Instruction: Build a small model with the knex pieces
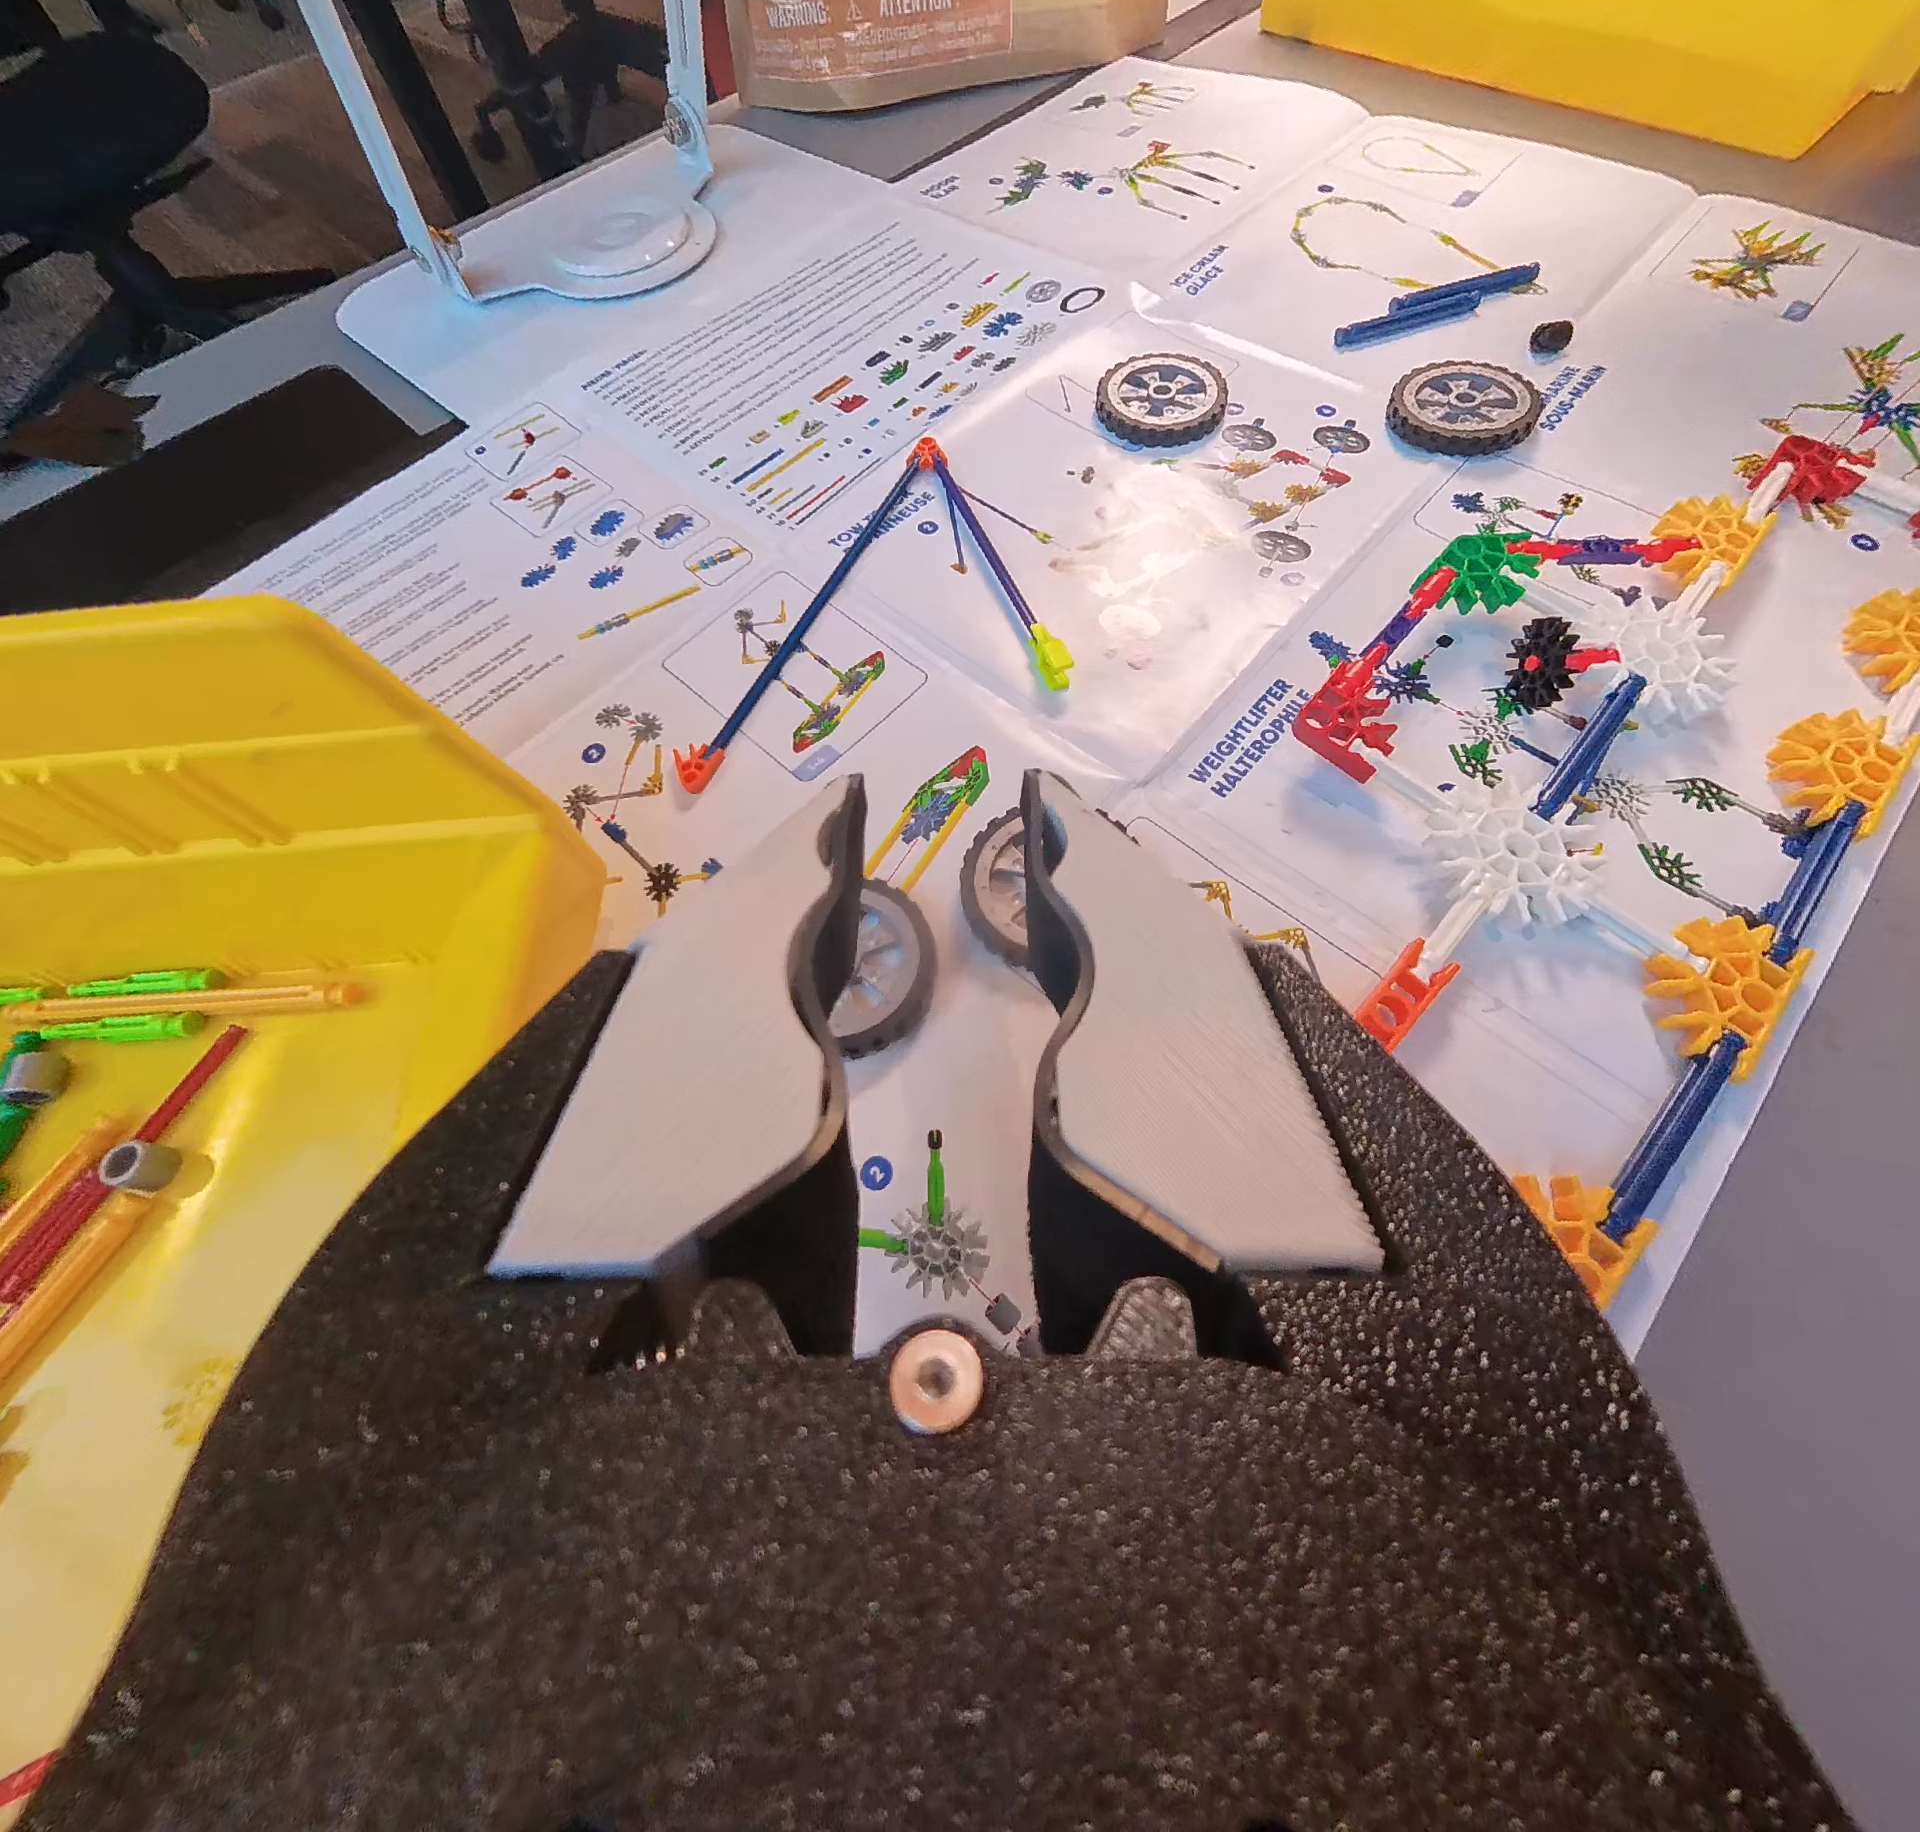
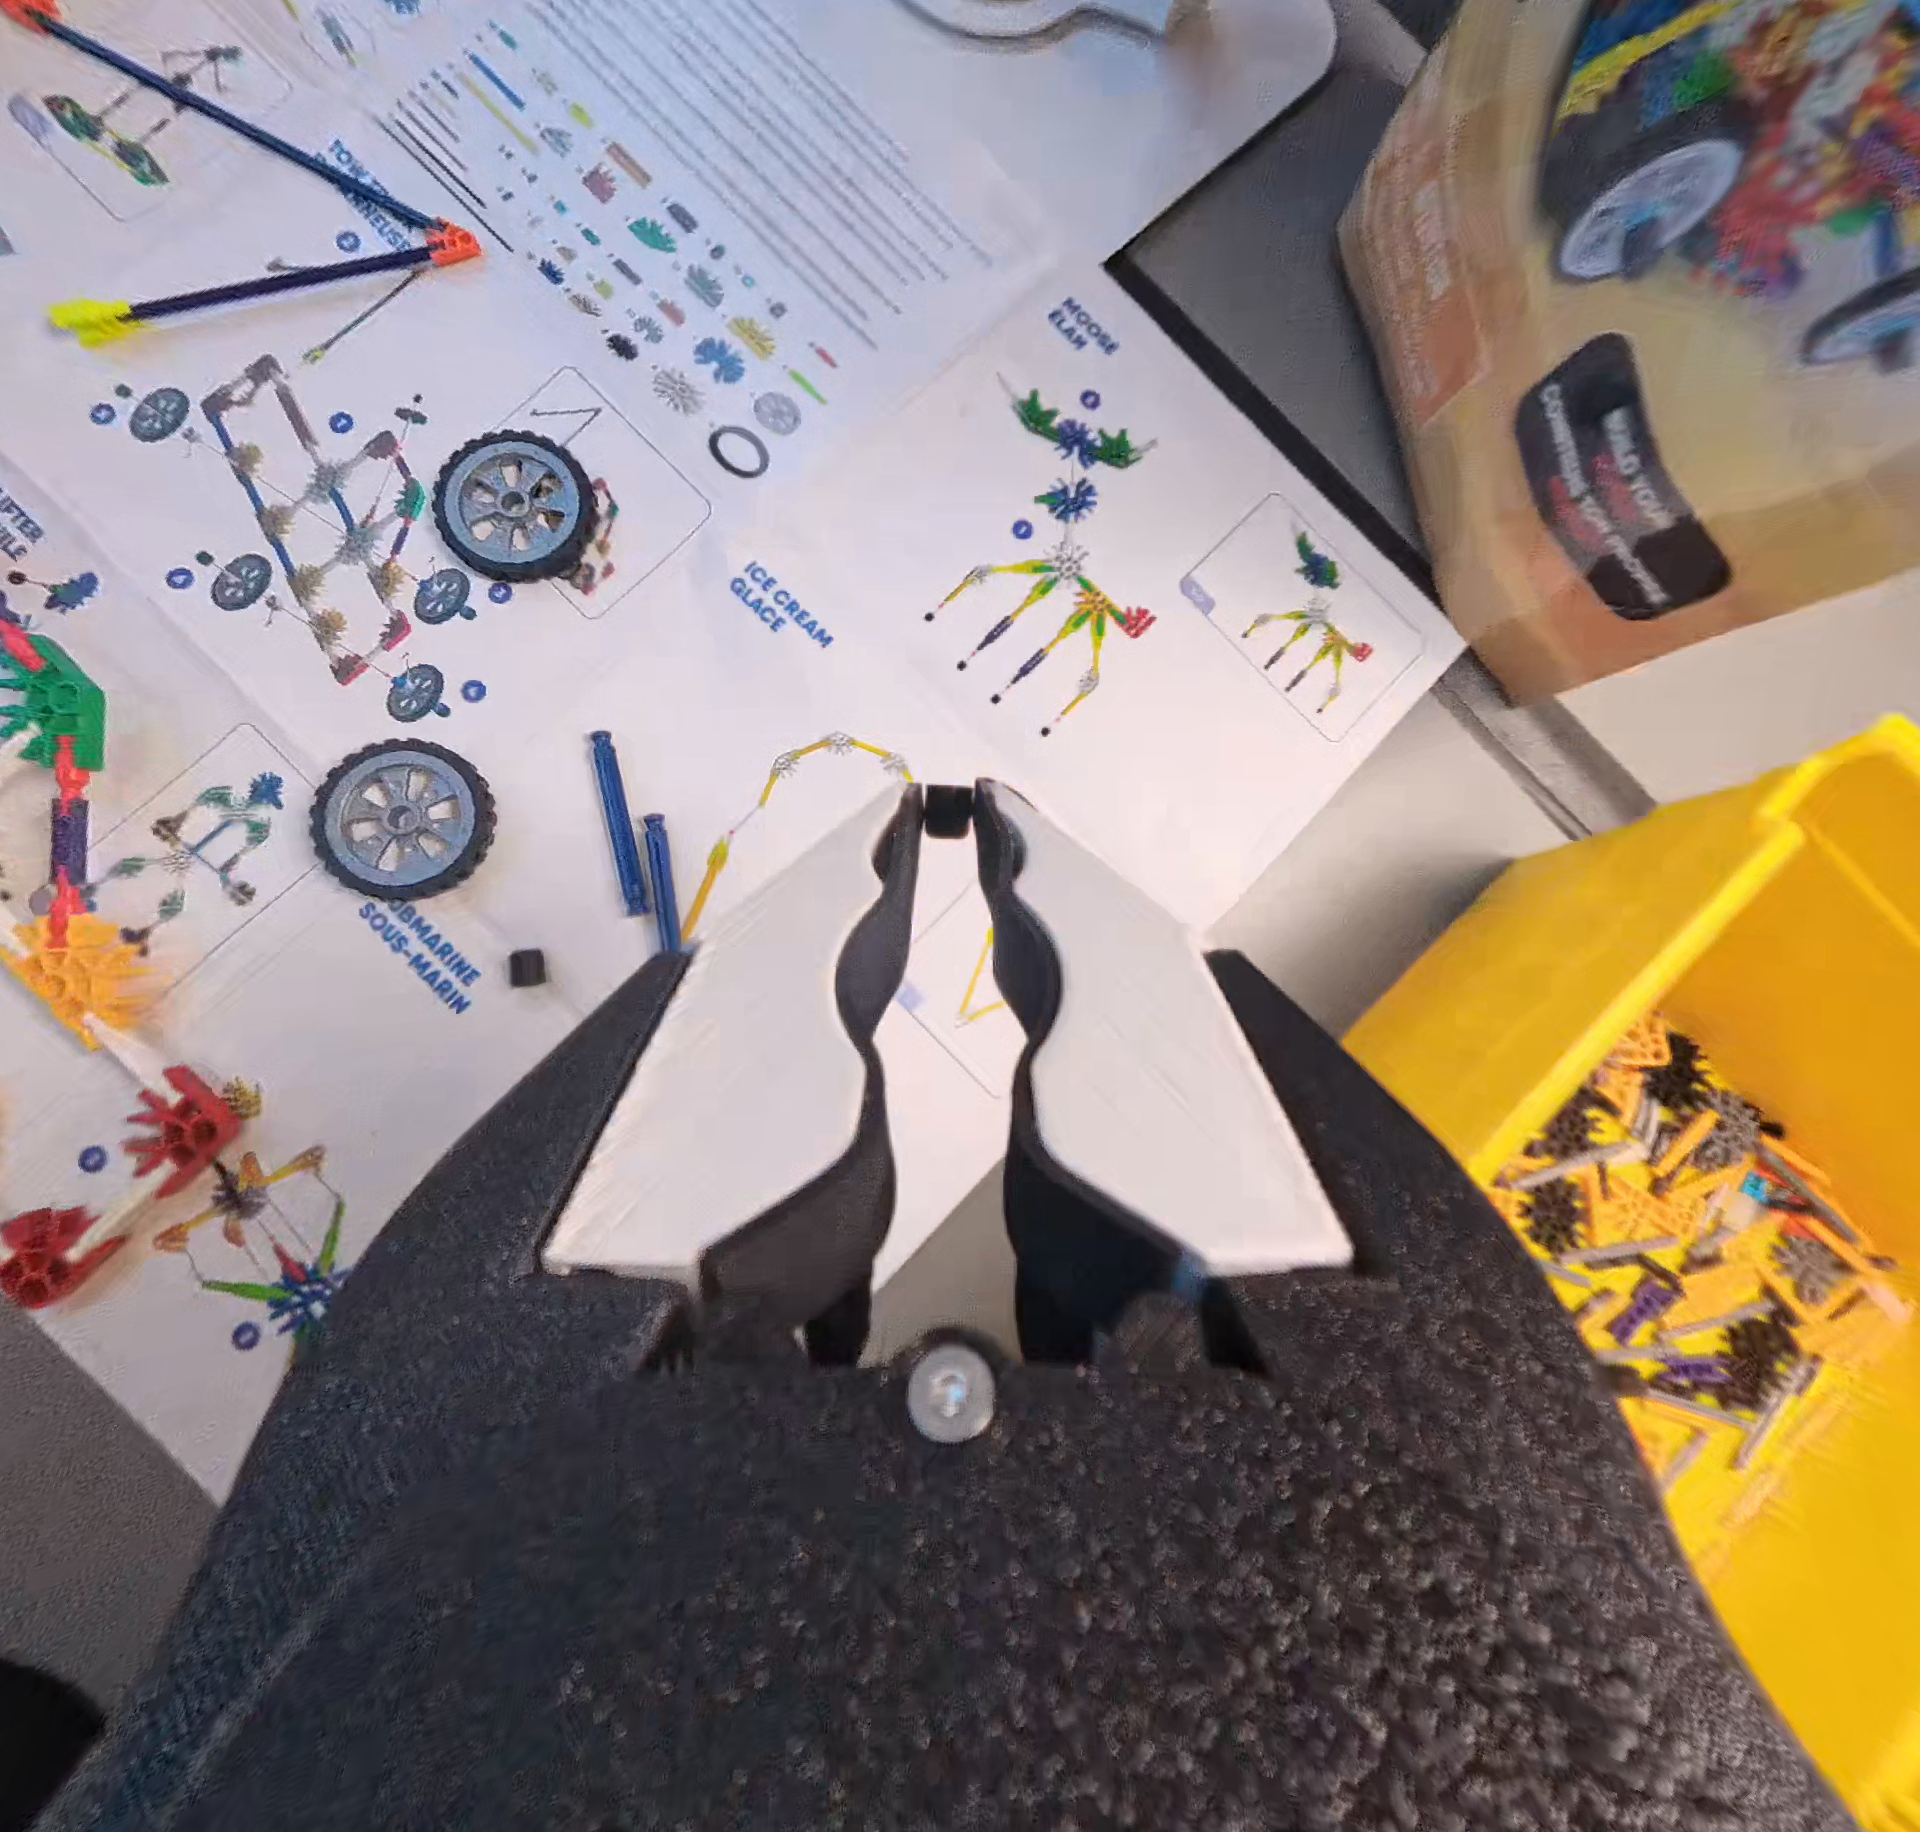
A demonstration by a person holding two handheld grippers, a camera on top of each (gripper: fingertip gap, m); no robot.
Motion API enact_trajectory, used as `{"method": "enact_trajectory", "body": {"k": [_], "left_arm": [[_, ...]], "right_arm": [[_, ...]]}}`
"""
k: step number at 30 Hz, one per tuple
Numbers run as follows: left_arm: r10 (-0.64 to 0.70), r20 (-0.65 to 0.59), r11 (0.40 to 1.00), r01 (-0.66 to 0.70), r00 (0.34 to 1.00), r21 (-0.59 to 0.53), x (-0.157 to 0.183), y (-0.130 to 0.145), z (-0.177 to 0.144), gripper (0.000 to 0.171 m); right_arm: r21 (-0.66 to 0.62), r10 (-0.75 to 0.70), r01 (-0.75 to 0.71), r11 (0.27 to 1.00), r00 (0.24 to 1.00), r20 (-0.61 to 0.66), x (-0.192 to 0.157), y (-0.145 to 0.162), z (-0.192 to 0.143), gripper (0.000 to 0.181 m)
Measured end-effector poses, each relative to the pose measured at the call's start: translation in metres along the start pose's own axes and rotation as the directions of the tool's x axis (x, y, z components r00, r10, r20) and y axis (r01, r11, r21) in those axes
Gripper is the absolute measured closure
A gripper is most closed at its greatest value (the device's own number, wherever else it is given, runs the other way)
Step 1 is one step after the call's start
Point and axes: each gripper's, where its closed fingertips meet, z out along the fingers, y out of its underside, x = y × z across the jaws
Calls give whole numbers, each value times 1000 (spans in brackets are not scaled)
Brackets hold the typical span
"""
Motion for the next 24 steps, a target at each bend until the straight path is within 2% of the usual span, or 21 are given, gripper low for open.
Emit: {"method": "enact_trajectory", "body": {"k": [3, 6, 14, 16, 19, 22, 24], "left_arm": [[3, 8, 1000, -3, 1000, 18, -1, -4, -4, 144], [7, 10, 1000, -7, 1000, 29, -2, -7, -8, 144], [33, 5, 999, -33, 999, 29, 2, -8, -9, 144], [37, 5, 999, -37, 999, 21, 2, -7, -8, 144], [31, 6, 999, -31, 1000, 18, 1, -5, -8, 144], [27, 4, 999, -27, 1000, 18, 1, -5, -7, 144], [30, 0, 999, -30, 1000, 16, 3, -5, -6, 143]], "right_arm": [[-87, -31, 33, 996, 999, 27, -27, 7, 45, 173], [-120, -10, 22, 993, 995, 100, -48, 14, 74, 173], [-123, -11, 29, 992, 990, 139, -60, 24, 85, 164], [-61, -2, 12, 998, 988, 156, -61, 13, 72, 163], [110, 8, -22, 994, 991, 132, -47, -17, 27, 163], [262, 60, -54, 964, 998, -15, 4, -36, -34, 163], [311, 151, -96, 946, 976, -156, 55, -29, -73, 164]]}}
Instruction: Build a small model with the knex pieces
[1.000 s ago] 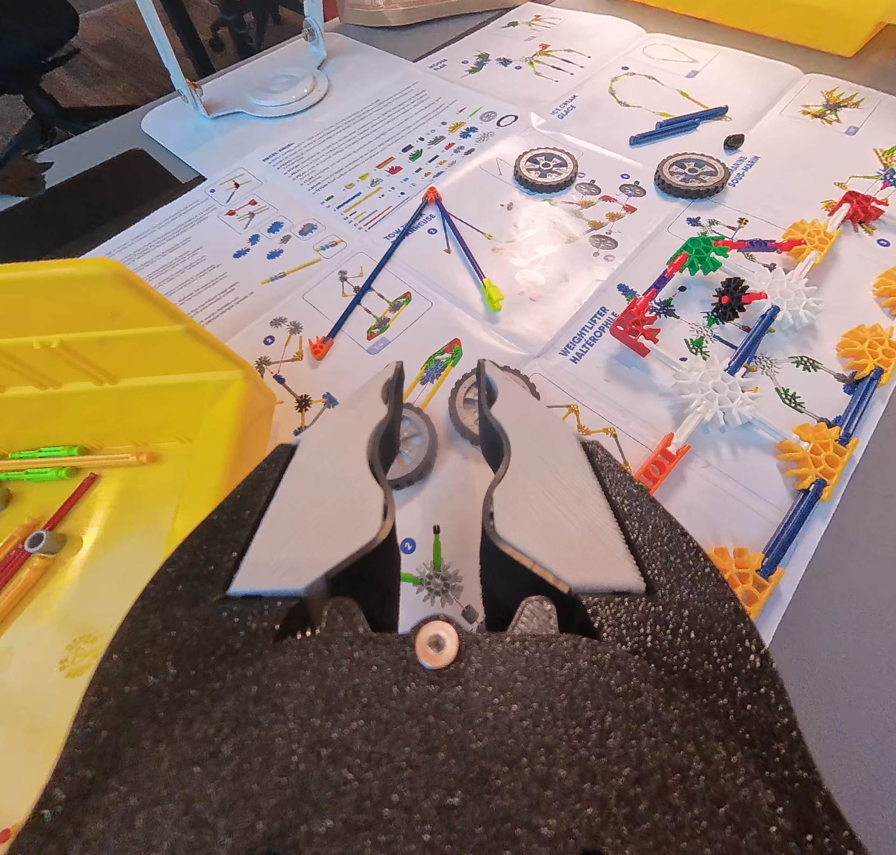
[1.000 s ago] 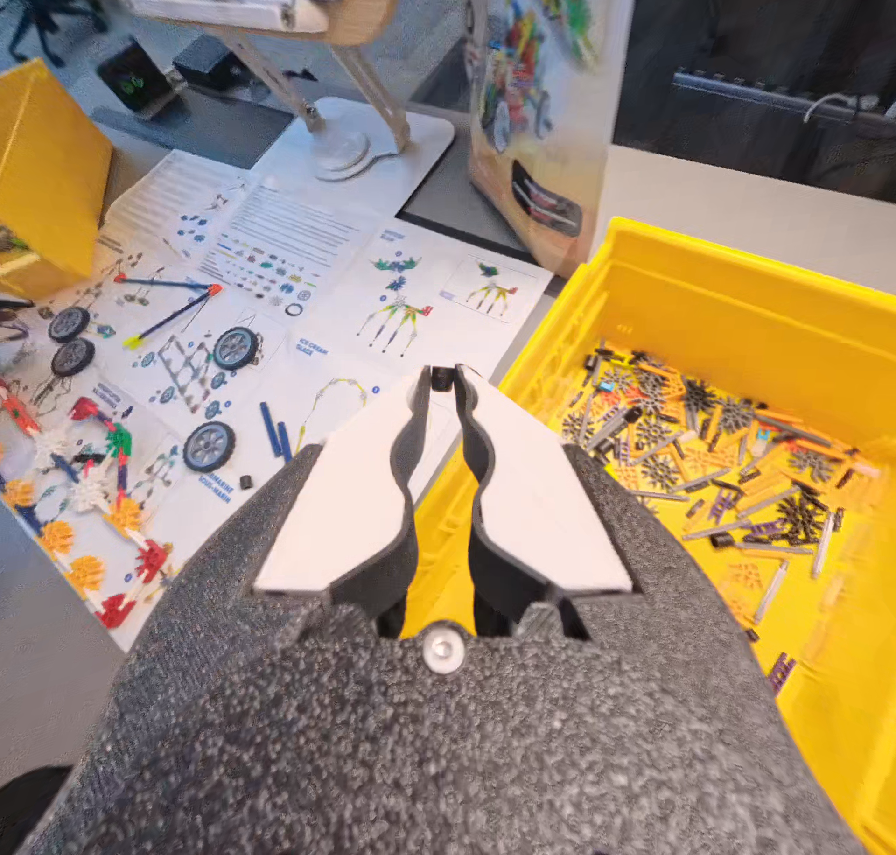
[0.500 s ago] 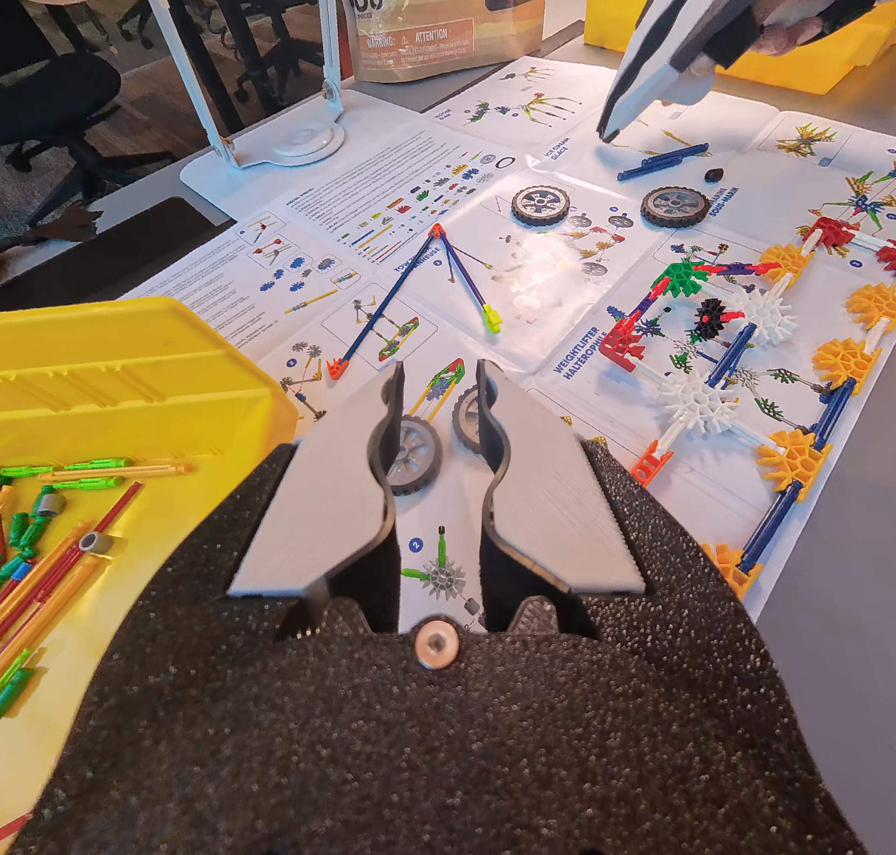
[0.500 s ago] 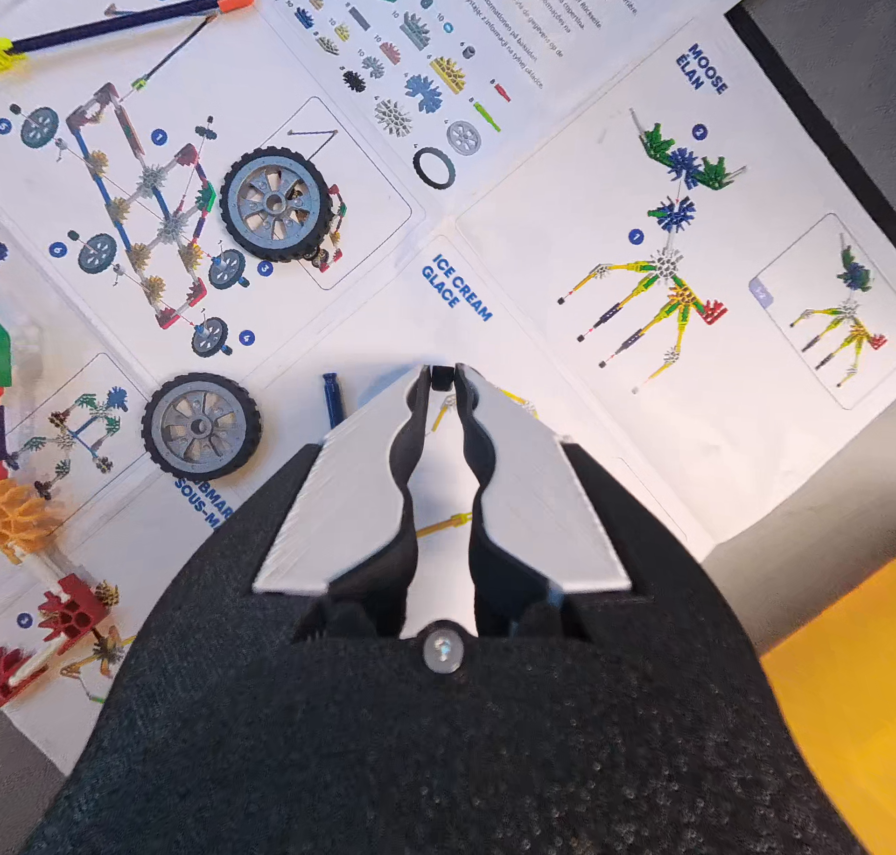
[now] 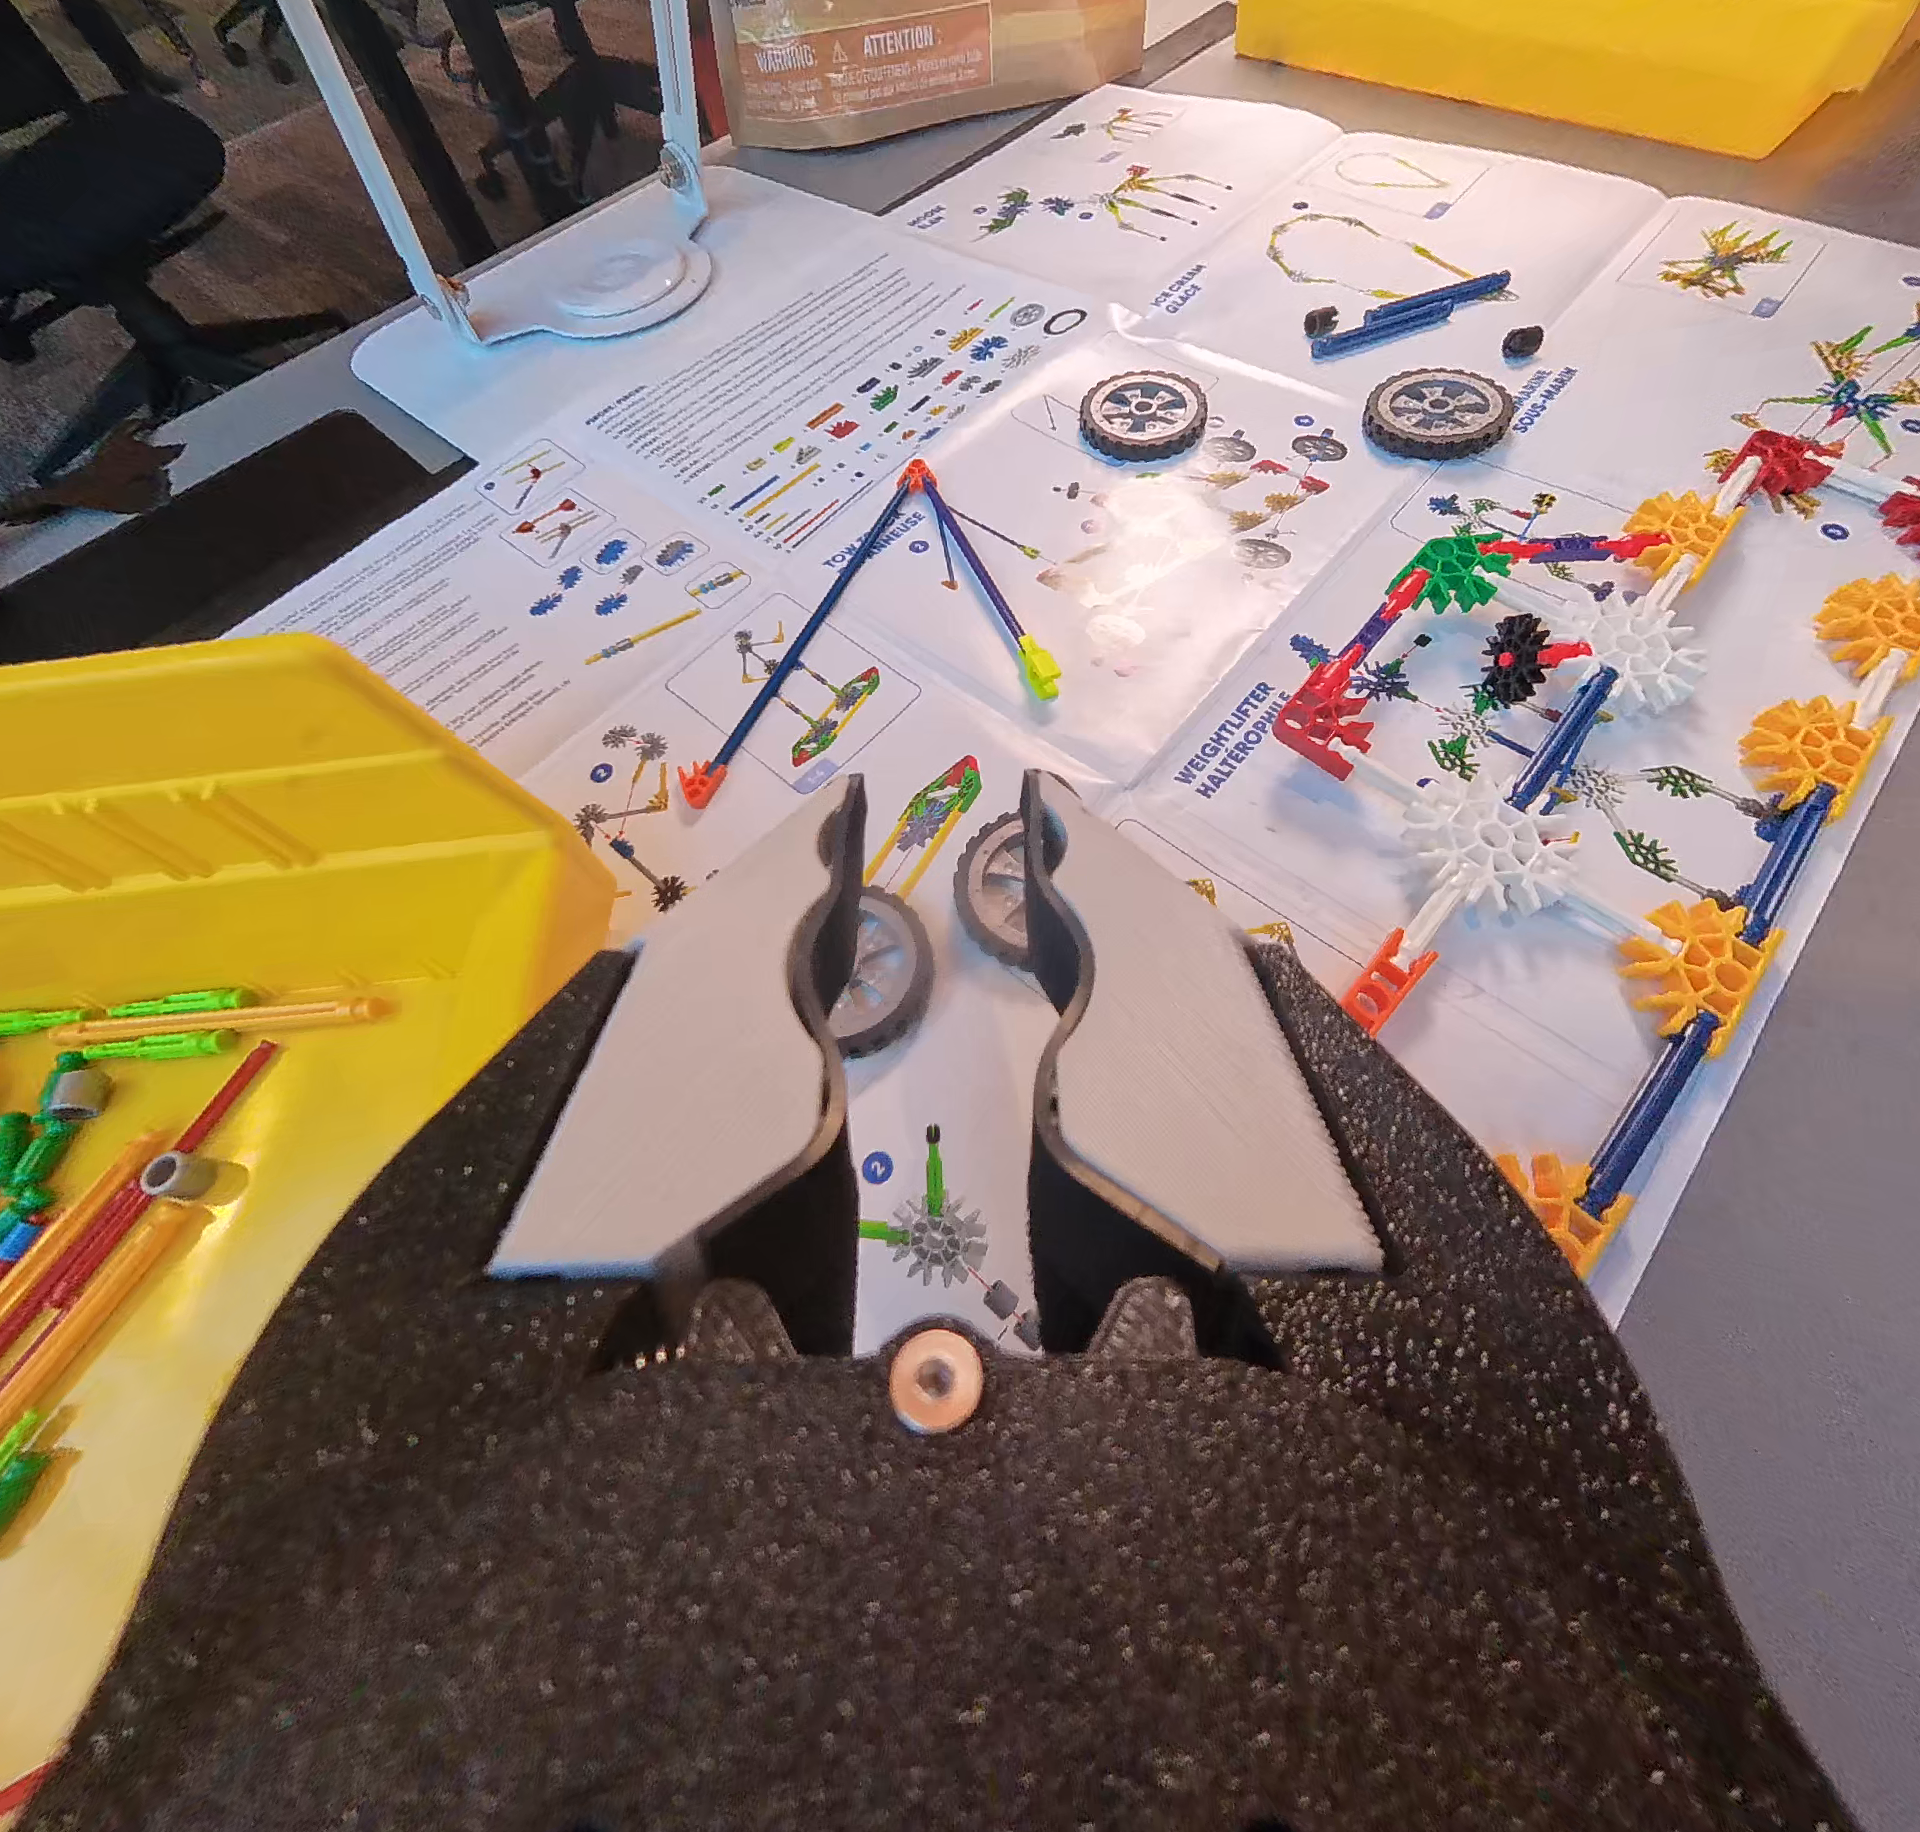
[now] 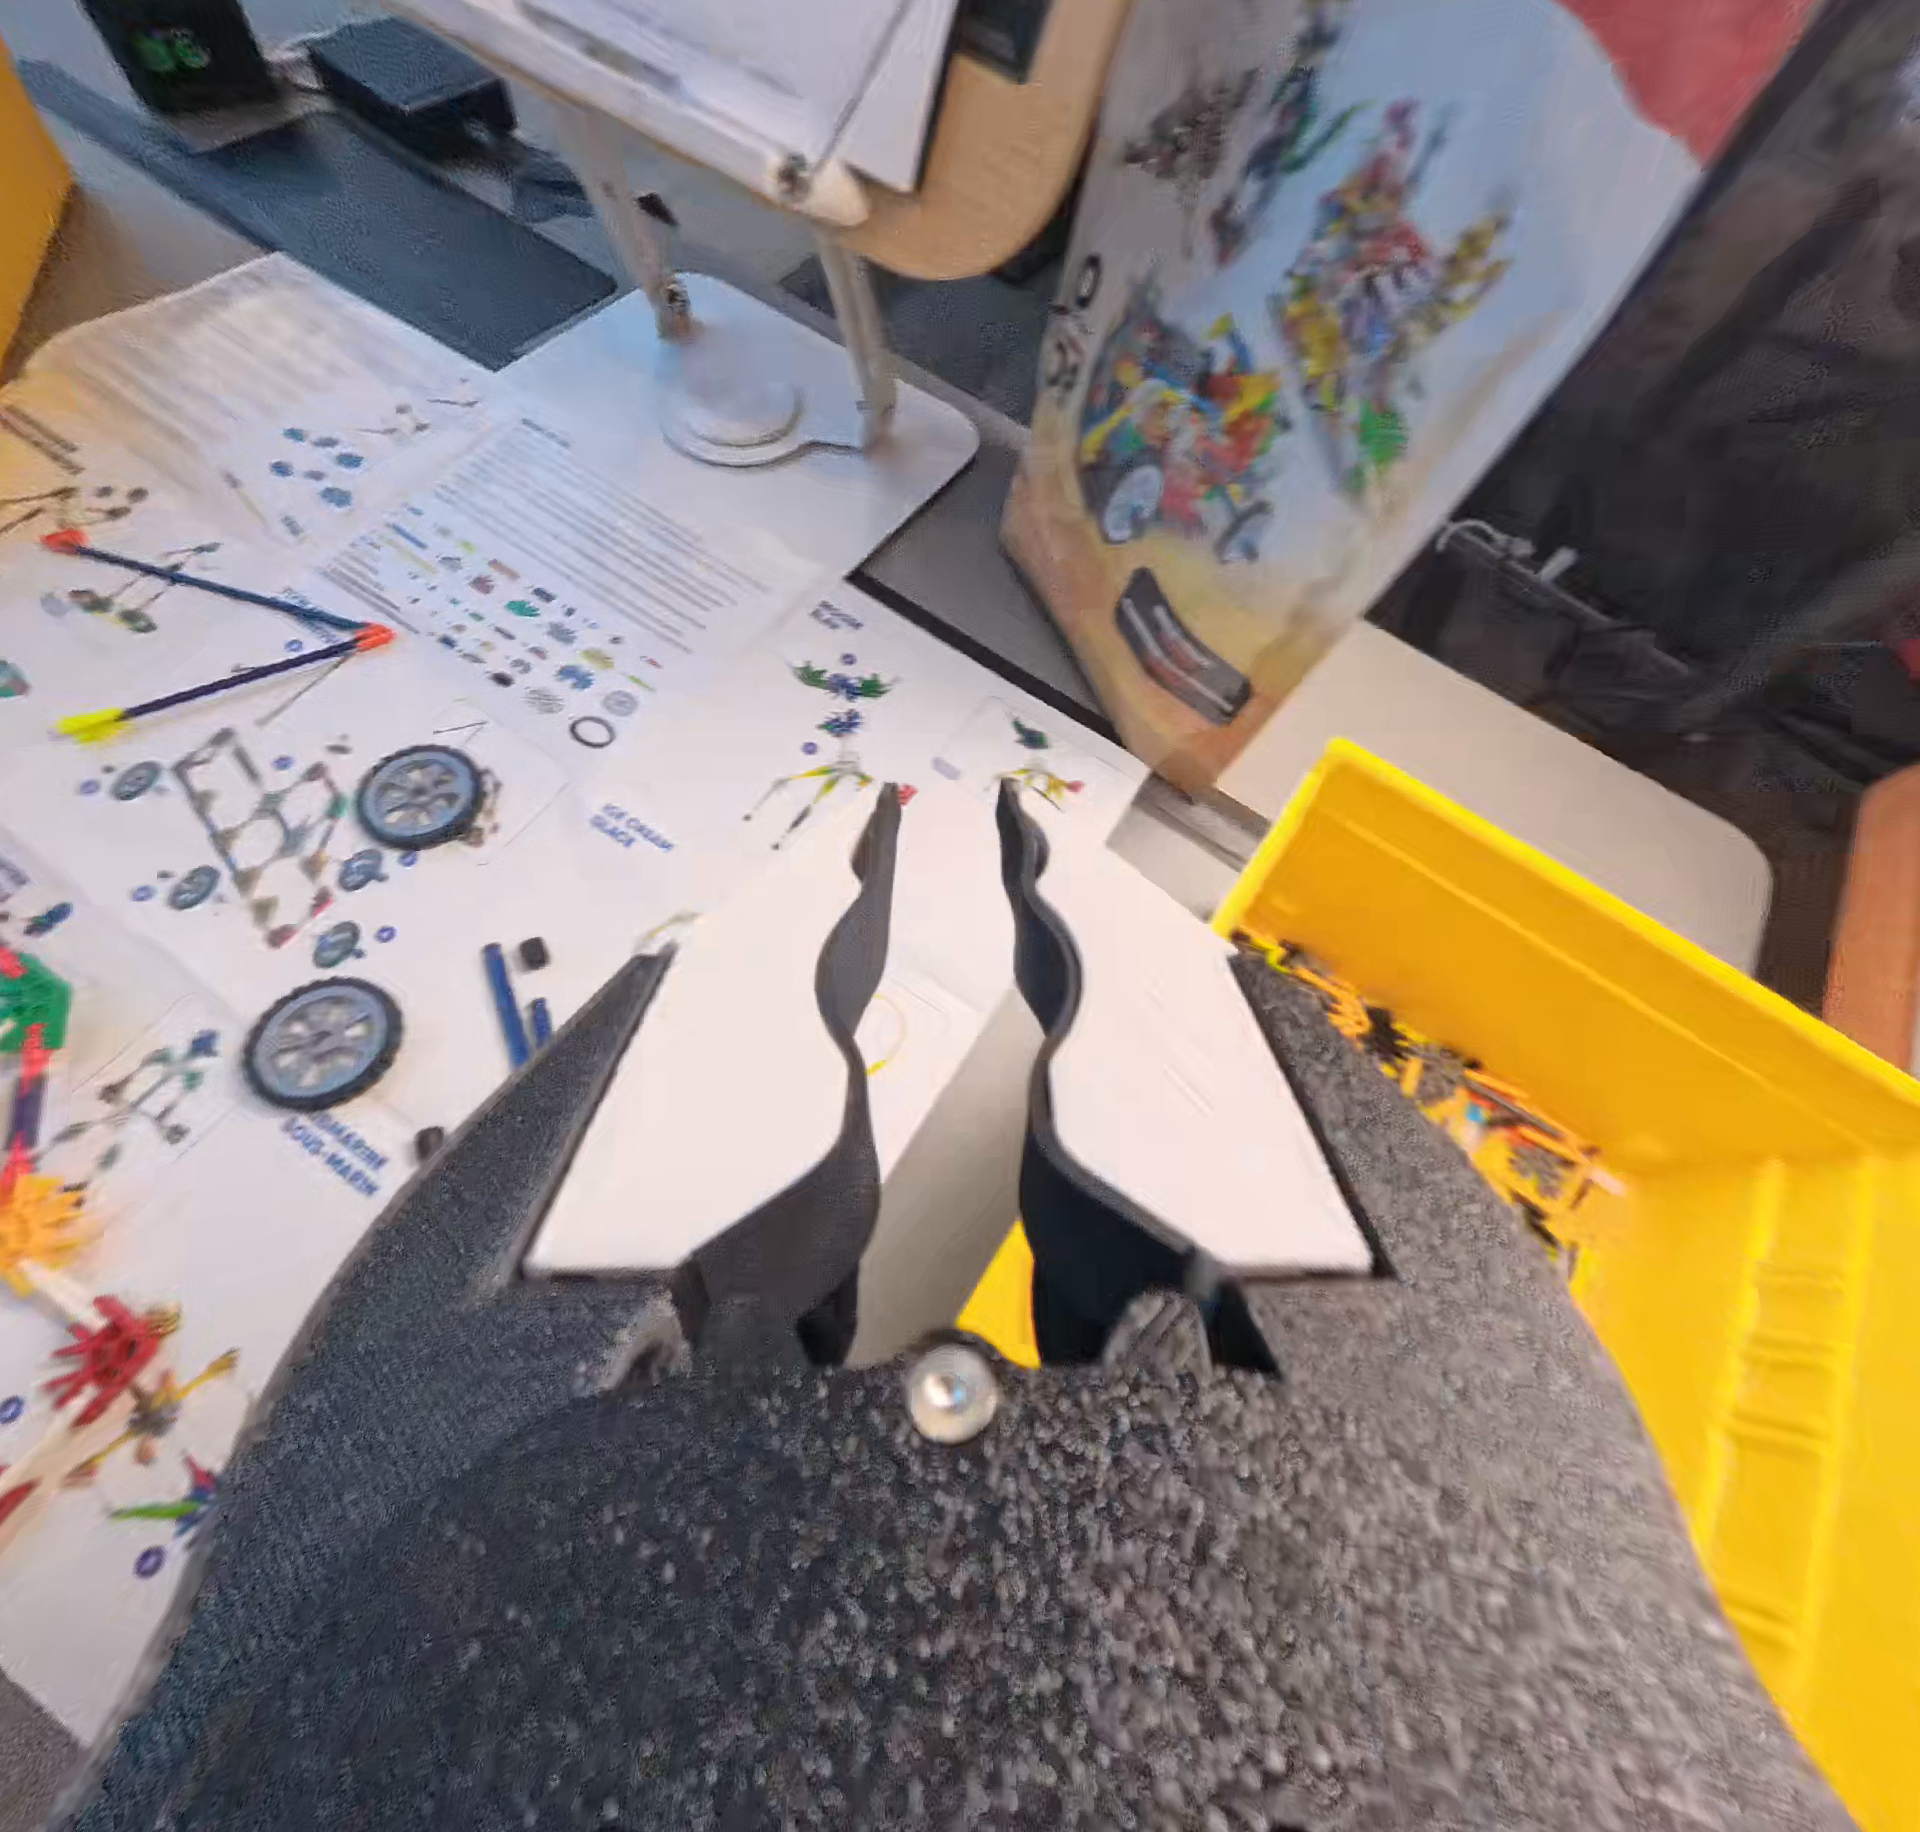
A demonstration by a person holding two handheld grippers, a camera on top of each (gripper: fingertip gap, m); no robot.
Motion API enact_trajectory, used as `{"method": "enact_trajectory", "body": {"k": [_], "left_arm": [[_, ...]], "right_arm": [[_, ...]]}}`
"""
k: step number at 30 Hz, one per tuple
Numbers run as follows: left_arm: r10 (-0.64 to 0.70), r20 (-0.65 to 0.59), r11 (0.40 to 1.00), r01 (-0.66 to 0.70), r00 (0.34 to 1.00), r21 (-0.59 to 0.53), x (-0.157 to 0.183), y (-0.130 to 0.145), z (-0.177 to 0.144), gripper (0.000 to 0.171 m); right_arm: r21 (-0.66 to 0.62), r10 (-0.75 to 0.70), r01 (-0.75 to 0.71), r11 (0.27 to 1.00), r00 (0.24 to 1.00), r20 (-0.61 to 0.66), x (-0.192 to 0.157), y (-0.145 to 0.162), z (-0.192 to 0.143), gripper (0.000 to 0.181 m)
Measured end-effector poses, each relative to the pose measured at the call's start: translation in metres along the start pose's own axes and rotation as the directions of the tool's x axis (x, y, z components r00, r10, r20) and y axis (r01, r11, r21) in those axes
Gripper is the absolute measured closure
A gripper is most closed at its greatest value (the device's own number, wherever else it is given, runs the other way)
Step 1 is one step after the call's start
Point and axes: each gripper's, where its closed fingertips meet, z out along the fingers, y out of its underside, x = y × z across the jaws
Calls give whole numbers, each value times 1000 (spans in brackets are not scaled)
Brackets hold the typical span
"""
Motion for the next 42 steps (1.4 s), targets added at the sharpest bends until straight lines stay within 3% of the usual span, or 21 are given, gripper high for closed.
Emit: {"method": "enact_trajectory", "body": {"k": [2, 4, 6, 11, 18, 34, 36, 38, 40, 42], "left_arm": [[4, -5, 1000, -4, 1000, -2, 2, 0, 1, 143], [7, -8, 1000, -7, 1000, -3, 3, 0, 2, 143], [6, -8, 1000, -6, 1000, -6, 4, 1, 3, 143], [-13, -1, 1000, 13, 1000, -7, 1, 3, 6, 144], [-9, -4, 1000, 9, 1000, -8, 1, 4, 9, 144], [-16, -4, 1000, 16, 1000, -23, 0, 9, 11, 144], [-17, -4, 1000, 17, 1000, -21, 0, 9, 11, 144], [-17, -7, 1000, 17, 1000, -22, 0, 9, 11, 144], [-17, -10, 999, 17, 1000, -28, 1, 10, 13, 144], [-14, -13, 999, 14, 1000, -37, 2, 12, 15, 144]], "right_arm": [[-47, 53, -60, 997, 988, -145, 58, 17, -20, 164], [-147, 105, -147, 978, 959, -264, 109, 57, -29, 164], [-237, 167, -246, 940, 937, -308, 133, 103, -28, 164], [-291, 310, -428, 856, 874, -375, 152, 174, -12, 169], [-271, 432, -540, 797, 823, -368, 156, 203, 1, 171], [-248, 483, -573, 781, 806, -342, 155, 204, 7, 175], [-190, 481, -555, 810, 814, -326, 155, 185, 1, 175], [-92, 436, -473, 876, 859, -268, 145, 145, -6, 175], [-8, 345, -350, 937, 927, -148, 109, 93, -12, 175], [8, 173, -173, 985, 985, 8, 49, 51, -12, 175]]}}
